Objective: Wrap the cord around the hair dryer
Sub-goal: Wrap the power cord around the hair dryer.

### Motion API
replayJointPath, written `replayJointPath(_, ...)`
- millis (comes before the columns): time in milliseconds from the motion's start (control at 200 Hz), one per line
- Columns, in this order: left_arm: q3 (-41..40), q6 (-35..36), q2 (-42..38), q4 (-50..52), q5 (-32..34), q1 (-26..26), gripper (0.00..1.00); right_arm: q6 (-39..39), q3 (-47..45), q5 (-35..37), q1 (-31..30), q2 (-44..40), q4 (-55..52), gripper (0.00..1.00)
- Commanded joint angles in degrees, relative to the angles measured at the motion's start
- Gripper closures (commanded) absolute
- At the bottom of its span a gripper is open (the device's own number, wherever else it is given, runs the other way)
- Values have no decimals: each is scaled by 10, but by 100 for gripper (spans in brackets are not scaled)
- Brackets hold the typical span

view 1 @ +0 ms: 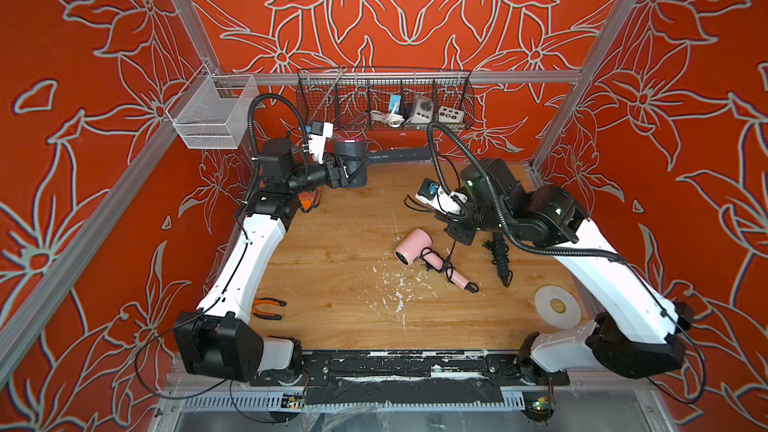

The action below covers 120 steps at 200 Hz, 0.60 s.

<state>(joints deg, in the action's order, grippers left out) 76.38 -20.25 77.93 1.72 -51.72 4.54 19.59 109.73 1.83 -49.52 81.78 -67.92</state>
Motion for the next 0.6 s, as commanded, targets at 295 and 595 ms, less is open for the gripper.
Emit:
replayJointPath(295, -52, 118, 10, 26, -38, 70, 100, 138, 218, 181, -3, 84, -107, 100)
replayJointPath(595, -85, 165, 4, 54, -1, 74, 100, 188, 286, 204, -3, 102, -87, 100)
